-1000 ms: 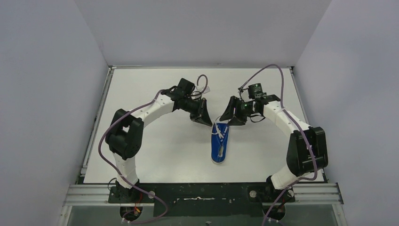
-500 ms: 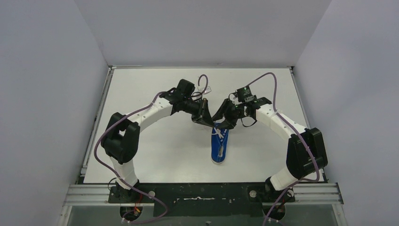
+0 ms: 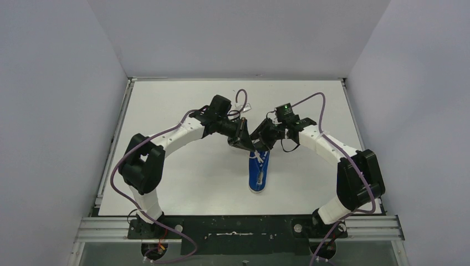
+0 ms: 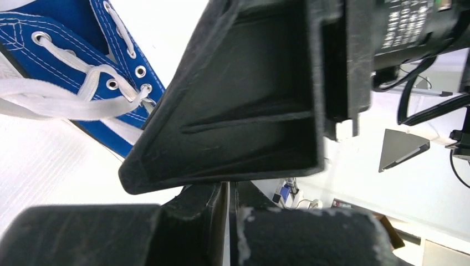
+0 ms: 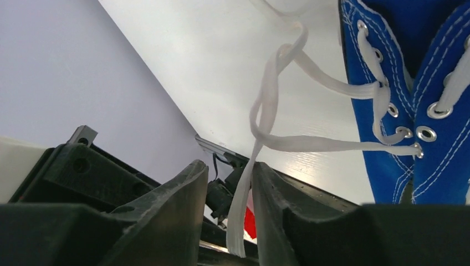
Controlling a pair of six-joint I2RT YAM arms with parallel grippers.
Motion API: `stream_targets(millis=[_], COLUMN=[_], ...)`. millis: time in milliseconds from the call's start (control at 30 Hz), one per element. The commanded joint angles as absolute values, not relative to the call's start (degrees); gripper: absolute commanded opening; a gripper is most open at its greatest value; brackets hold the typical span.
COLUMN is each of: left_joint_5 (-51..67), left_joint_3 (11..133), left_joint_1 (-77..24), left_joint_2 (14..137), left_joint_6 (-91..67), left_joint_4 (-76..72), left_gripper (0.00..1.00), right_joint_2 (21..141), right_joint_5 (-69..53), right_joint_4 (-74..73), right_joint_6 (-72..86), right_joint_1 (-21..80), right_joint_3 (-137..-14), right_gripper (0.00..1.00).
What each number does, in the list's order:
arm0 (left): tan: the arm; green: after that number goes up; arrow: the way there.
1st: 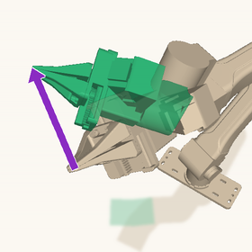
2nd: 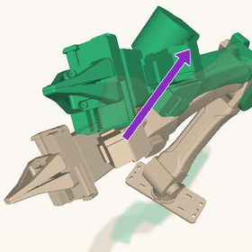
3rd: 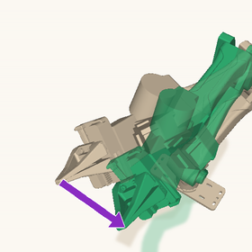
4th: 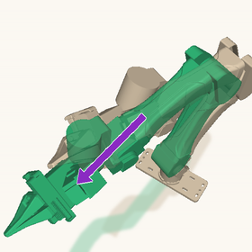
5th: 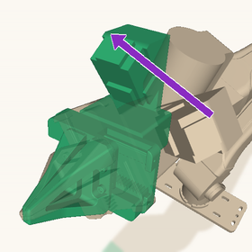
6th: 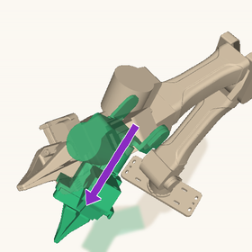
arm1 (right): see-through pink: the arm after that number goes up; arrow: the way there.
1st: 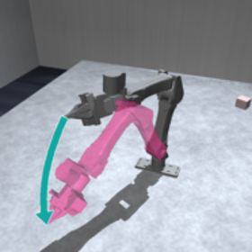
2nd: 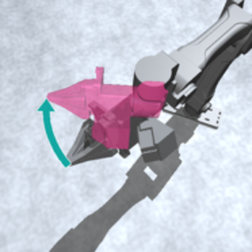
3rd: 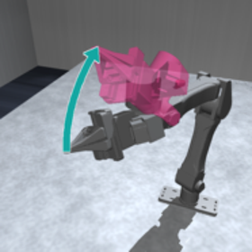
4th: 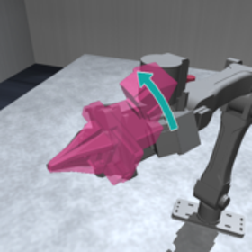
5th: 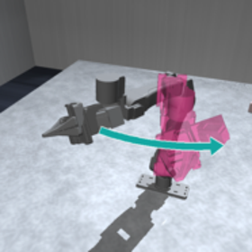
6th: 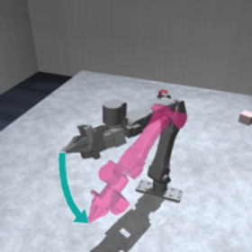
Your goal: Tie the shoes
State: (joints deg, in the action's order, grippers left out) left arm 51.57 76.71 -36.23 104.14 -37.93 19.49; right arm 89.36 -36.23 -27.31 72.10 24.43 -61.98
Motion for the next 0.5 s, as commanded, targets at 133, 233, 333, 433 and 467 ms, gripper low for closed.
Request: stream_targets(millis=[133, 233, 333, 433, 467], left_joint_5=[48.51, 41.36, 38.21, 31.31, 29.94], left_joint_3=[82.52, 80.13, 79.9, 79.6, 78.38], left_joint_1=[-35.84, -33.58, -31.99, -32.75, -32.86], left_joint_2=[100.8, 97.44, 97.72, 99.35, 99.88], left_joint_6=[-26.44, -14.16, -0.08, 12.41, 14.45], left_joint_4=[28.01, 33.63, 35.67, 34.65, 31.96], left_gripper=[0.24, 0.81, 0.87, 0.83, 0.82], right_joint_2=[85.97, 85.38, 84.39, 83.43, 83.41], right_joint_5=[-38.73, -39.0, -40.17, -41.0, -41.26], right_joint_4=[-24.2, -28.52, -30.52, -31.88, -32.48], right_joint_6=[76.39, 71.32, 68.65, 67.42, 66.97], right_joint_1=[22.7, 20.37, 19.05, 18.25, 18.2], right_joint_3=[-57.16, -57.96, -58.45, -59.39, -59.8], right_gripper=[0.0, 0.0, 0.0, 0.0, 0.0])
